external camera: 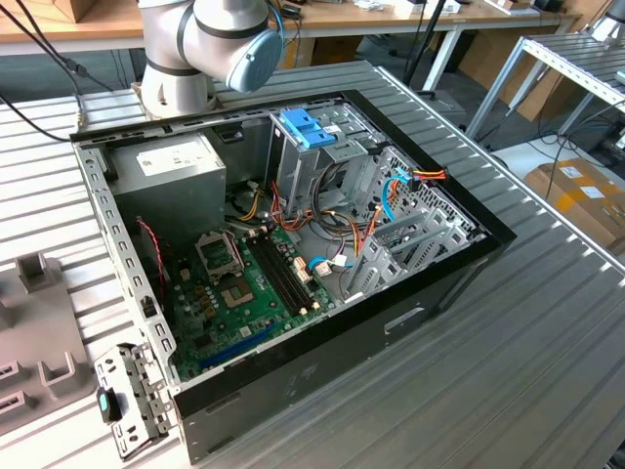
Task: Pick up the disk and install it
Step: 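Pick up the disk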
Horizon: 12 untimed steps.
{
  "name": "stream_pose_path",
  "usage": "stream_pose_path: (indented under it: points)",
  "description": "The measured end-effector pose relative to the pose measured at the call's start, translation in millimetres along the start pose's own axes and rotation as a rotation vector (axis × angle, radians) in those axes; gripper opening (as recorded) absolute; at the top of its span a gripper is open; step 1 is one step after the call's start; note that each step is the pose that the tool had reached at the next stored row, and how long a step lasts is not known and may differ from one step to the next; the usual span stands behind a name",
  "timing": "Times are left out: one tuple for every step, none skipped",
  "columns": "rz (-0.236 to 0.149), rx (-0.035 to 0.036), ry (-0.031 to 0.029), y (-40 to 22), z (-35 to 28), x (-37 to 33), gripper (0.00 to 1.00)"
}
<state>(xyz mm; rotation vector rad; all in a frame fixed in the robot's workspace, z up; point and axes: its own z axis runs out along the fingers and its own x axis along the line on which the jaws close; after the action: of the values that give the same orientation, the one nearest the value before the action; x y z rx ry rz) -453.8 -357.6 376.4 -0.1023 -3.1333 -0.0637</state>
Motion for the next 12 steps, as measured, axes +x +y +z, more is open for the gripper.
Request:
stream_pose_path:
  points:
    - [-0.016,0.0001,0.0006,0.0,0.0,0.0,0.11]
    - [-0.032,0.0002,0.0013,0.0,0.0,0.0,0.11]
    - [-0.045,0.0003,0.0019,0.0,0.0,0.0,0.11]
    - [-0.057,0.0004,0.0023,0.0,0.0,0.0,0.11]
    - [-0.072,0.0006,0.0029,0.0,0.0,0.0,0.11]
    - [-0.084,0.0007,0.0034,0.0,0.0,0.0,0.11]
    - [-0.099,0.0008,0.0040,0.0,0.0,0.0,0.11]
    - [-0.114,0.0009,0.0046,0.0,0.0,0.0,0.11]
    - [-0.129,0.0010,0.0052,0.0,0.0,0.0,0.11]
    - [-0.151,0.0012,0.0060,0.0,0.0,0.0,0.11]
    - [-0.167,0.0014,0.0067,0.0,0.0,0.0,0.11]
    - [-0.189,0.0017,0.0077,0.0,0.0,0.0,0.11]
